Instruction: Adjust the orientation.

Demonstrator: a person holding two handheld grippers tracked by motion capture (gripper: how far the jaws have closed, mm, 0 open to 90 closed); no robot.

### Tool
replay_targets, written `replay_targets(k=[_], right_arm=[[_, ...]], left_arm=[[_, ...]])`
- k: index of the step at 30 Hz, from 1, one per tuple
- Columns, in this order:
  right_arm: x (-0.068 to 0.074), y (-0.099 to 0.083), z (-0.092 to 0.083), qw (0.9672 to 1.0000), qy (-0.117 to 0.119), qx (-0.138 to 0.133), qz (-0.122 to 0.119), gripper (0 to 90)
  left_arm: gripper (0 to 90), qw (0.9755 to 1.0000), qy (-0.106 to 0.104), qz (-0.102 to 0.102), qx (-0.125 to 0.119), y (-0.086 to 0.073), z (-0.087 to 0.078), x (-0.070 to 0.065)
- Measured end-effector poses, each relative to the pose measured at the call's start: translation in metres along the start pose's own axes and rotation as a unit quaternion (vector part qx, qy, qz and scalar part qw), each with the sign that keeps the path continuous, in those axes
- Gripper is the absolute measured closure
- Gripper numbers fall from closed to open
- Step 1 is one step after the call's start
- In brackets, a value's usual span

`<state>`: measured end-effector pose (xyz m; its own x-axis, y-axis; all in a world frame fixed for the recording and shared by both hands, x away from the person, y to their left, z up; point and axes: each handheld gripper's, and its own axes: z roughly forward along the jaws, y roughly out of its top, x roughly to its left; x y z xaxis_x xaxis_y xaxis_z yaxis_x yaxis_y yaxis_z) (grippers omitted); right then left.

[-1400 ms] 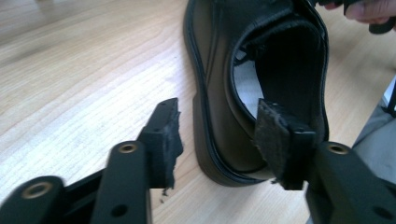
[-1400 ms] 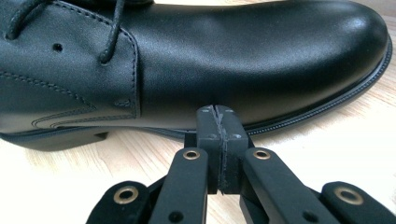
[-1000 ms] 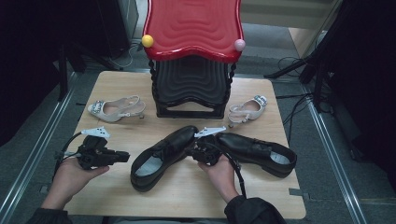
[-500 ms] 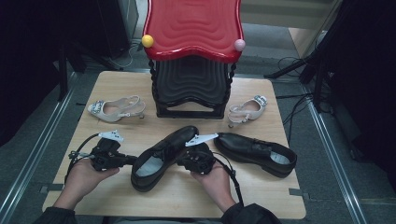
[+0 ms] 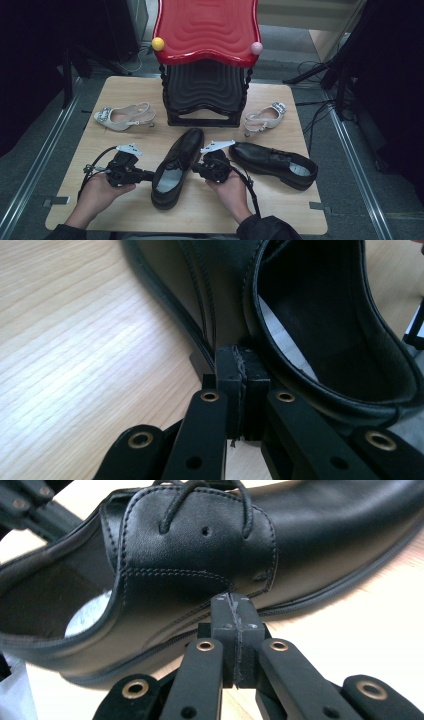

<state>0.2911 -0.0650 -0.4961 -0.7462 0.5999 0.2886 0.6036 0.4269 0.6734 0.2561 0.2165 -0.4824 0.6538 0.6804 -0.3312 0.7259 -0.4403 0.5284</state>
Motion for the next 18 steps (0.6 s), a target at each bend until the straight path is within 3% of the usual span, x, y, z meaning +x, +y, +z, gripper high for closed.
replay_targets(k=[15,18], right_arm=[[-0.012,0.001,-0.007,0.9999,-0.009,-0.004,0.012,90.0],[-0.015,0.000,-0.011,0.9999,-0.007,-0.003,0.009,85.5]], left_arm=[[90.0,0.9992,-0.039,0.004,-0.004,0.004,0.015,-0.015],[88.7,0.9987,-0.050,0.008,-0.001,0.005,0.015,-0.017]])
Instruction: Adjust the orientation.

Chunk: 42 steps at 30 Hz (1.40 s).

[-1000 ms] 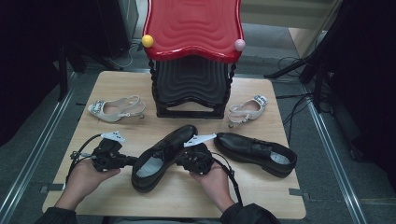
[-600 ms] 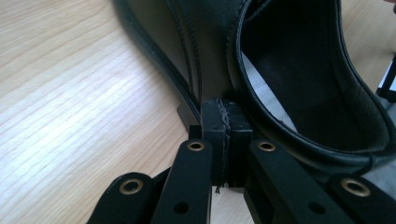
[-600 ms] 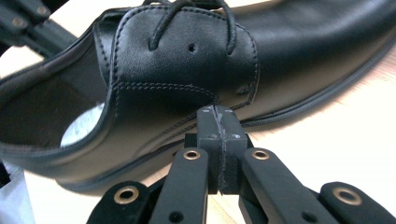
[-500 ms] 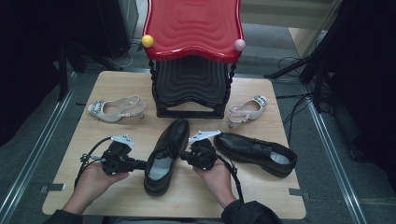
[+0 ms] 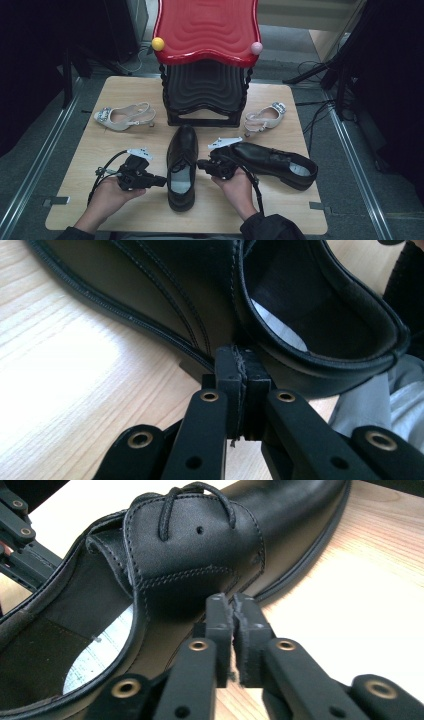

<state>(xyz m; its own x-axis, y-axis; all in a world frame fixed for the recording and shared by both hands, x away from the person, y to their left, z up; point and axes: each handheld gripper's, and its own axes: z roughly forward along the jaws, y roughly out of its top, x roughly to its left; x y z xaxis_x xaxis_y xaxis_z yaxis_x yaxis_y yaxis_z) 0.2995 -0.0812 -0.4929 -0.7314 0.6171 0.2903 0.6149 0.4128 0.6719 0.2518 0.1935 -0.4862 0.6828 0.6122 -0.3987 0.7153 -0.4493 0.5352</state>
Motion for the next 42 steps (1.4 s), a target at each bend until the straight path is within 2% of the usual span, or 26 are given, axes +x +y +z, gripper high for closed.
replay_targets(k=[2,3,4,5,6,9,12,13,15,19,29,34,42], right_arm=[[-0.001,0.000,-0.001,1.0000,0.002,0.000,-0.001,83.4],[-0.002,-0.001,-0.005,0.9999,0.011,-0.004,-0.010,74.6],[-0.002,-0.001,-0.005,0.9999,0.011,-0.004,-0.010,74.6],[-0.003,-0.002,-0.007,0.9998,0.014,-0.006,-0.013,72.5],[-0.004,-0.003,-0.012,0.9994,0.030,-0.010,-0.017,66.0],[-0.007,-0.005,-0.017,0.9990,0.036,-0.016,-0.020,59.4],[-0.009,-0.007,-0.020,0.9988,0.041,-0.019,-0.020,56.0],[-0.011,-0.009,-0.024,0.9988,0.042,-0.018,-0.015,53.3],[-0.013,-0.011,-0.026,0.9989,0.040,-0.018,-0.016,51.2],[-0.016,-0.016,-0.033,0.9991,0.036,-0.020,-0.015,48.8],[-0.020,-0.024,-0.048,0.9994,0.025,-0.020,-0.009,48.0],[-0.024,-0.027,-0.057,0.9994,0.024,-0.026,-0.007,47.9],[-0.032,-0.032,-0.078,0.9991,0.007,-0.042,-0.001,45.6]], left_arm=[[84.8,1.0000,0.005,0.003,-0.003,0.000,-0.002,-0.001],[80.6,1.0000,0.005,0.003,-0.006,0.000,-0.006,0.000],[78.2,1.0000,0.005,0.003,-0.006,0.000,-0.006,0.000],[78.2,0.9999,0.006,-0.006,-0.009,-0.001,-0.008,0.000],[69.7,0.9999,0.004,-0.010,-0.009,-0.001,-0.010,0.001],[59.2,0.9997,0.000,-0.002,-0.023,0.000,-0.018,0.001],[54.3,0.9996,0.003,0.004,-0.028,0.001,-0.020,0.001],[48.2,0.9995,0.001,0.009,-0.031,0.002,-0.020,0.001],[44.2,0.9995,-0.001,0.010,-0.031,0.005,-0.020,0.003],[40.2,0.9993,-0.004,0.013,-0.034,0.009,-0.018,0.005],[37.5,0.9992,-0.009,0.024,-0.029,0.019,-0.015,0.006],[36.3,0.9992,-0.010,0.028,-0.026,0.023,-0.013,0.006],[36.1,0.9991,-0.011,0.035,-0.022,0.026,-0.011,0.007]])
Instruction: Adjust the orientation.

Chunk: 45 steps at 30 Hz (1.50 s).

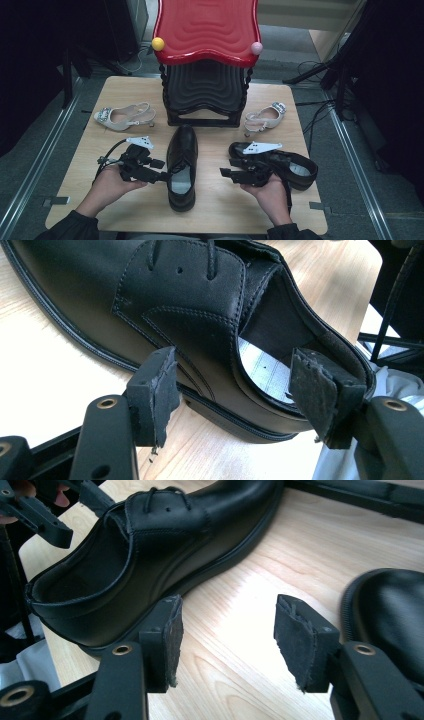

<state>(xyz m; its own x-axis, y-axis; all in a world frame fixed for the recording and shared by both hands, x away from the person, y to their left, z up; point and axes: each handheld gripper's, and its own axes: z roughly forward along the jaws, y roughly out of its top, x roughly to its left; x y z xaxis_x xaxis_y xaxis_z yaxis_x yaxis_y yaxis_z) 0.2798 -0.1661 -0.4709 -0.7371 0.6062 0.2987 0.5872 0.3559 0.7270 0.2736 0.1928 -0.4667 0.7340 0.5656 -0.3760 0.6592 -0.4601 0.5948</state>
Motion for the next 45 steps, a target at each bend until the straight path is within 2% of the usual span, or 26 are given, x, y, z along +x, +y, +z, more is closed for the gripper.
replay_targets(k=[6,13,26,36,45], right_arm=[[-0.008,-0.004,-0.015,0.9998,-0.014,-0.007,0.012,43.5],[-0.015,-0.009,-0.029,0.9994,-0.034,-0.003,0.010,43.5],[-0.026,-0.020,-0.054,0.9982,-0.060,0.006,0.009,44.0],[-0.035,-0.024,-0.074,0.9969,-0.077,0.002,0.019,45.0],[-0.046,-0.031,-0.094,0.9949,-0.096,-0.004,0.031,46.7]], left_arm=[[35.9,1.0000,0.004,-0.002,0.001,0.003,0.000,0.003],[35.8,1.0000,0.006,-0.003,0.002,0.005,0.000,0.005],[35.5,0.9999,-0.003,0.008,0.013,0.011,0.007,0.005],[35.3,0.9998,-0.008,0.010,0.017,0.013,0.010,0.003],[35.4,0.9999,-0.003,0.008,0.009,0.013,0.009,0.003]])
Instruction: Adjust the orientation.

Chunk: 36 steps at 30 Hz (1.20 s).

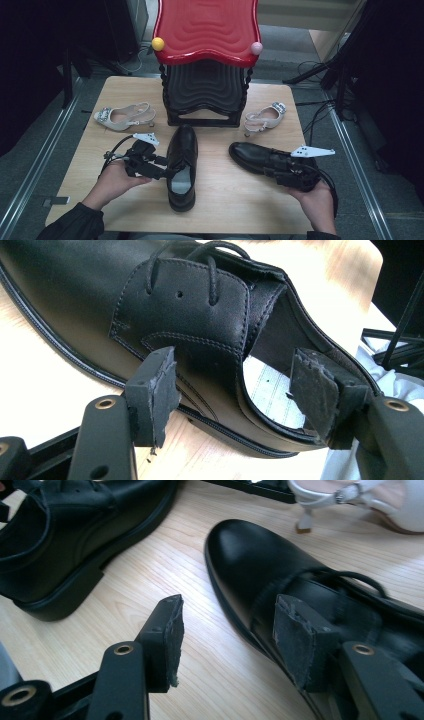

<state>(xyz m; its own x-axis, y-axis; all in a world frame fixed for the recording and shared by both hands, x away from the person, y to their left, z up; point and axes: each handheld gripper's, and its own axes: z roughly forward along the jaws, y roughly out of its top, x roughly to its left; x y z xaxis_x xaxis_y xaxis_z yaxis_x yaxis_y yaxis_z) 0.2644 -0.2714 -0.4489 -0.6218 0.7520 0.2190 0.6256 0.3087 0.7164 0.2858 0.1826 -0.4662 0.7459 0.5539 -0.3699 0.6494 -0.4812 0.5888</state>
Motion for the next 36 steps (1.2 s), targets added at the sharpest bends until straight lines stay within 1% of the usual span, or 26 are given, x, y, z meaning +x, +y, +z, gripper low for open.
replay_targets(k=[1,9,10,13,16,17,18,19,20,24,25,28,31,33,36], right_arm=[[-0.001,-0.001,-0.002,1.0000,-0.004,0.000,0.001,46.9],[-0.011,-0.005,-0.012,0.9998,-0.018,0.000,0.009,47.1],[-0.014,-0.006,-0.015,0.9997,-0.024,0.000,0.011,47.2],[-0.017,-0.009,-0.019,0.9996,-0.024,-0.001,0.013,48.2],[-0.021,-0.012,-0.025,0.9993,-0.030,-0.007,0.020,48.4],[-0.021,-0.012,-0.025,0.9993,-0.030,-0.007,0.020,48.4],[-0.025,-0.015,-0.028,0.9990,-0.037,-0.005,0.024,48.6],[-0.025,-0.015,-0.028,0.9990,-0.037,-0.005,0.024,48.6],[-0.028,-0.017,-0.028,0.9987,-0.042,-0.002,0.028,49.3],[-0.031,-0.019,-0.025,0.9985,-0.046,0.001,0.030,49.4],[-0.033,-0.020,-0.020,0.9985,-0.045,0.001,0.032,48.5],[-0.034,-0.019,-0.013,0.9984,-0.042,0.003,0.039,49.1],[-0.035,-0.019,-0.008,0.9988,-0.035,0.001,0.035,50.6],[-0.037,-0.018,0.000,0.9991,-0.027,0.003,0.034,51.6],[-0.037,-0.017,0.005,0.9991,-0.029,0.009,0.030,51.5]], left_arm=[[35.4,1.0000,-0.004,0.000,0.003,0.000,0.000,0.000],[35.4,1.0000,0.001,0.003,0.009,0.000,0.002,0.000],[35.4,1.0000,0.001,0.002,0.008,0.000,0.002,0.000],[35.4,1.0000,0.000,0.003,0.005,0.000,0.002,0.000],[35.5,1.0000,0.001,0.000,0.000,0.000,0.000,-0.001],[35.4,1.0000,0.001,0.000,0.000,0.000,0.000,-0.001],[35.5,1.0000,0.001,0.000,0.001,0.000,0.001,0.000],[35.4,1.0000,0.001,0.000,0.001,0.000,0.001,0.000],[35.4,1.0000,0.000,0.001,0.003,0.000,0.001,0.000],[35.4,1.0000,0.002,0.001,0.004,0.000,0.002,-0.001],[35.4,1.0000,0.001,0.001,0.006,0.000,0.003,-0.001],[35.5,1.0000,0.001,0.001,0.006,0.000,0.003,-0.001],[35.5,1.0000,0.001,0.001,0.006,0.000,0.003,-0.001],[35.5,1.0000,0.002,0.001,0.005,-0.001,0.002,-0.001],[35.5,1.0000,0.002,-0.002,0.004,-0.002,0.001,-0.001]])
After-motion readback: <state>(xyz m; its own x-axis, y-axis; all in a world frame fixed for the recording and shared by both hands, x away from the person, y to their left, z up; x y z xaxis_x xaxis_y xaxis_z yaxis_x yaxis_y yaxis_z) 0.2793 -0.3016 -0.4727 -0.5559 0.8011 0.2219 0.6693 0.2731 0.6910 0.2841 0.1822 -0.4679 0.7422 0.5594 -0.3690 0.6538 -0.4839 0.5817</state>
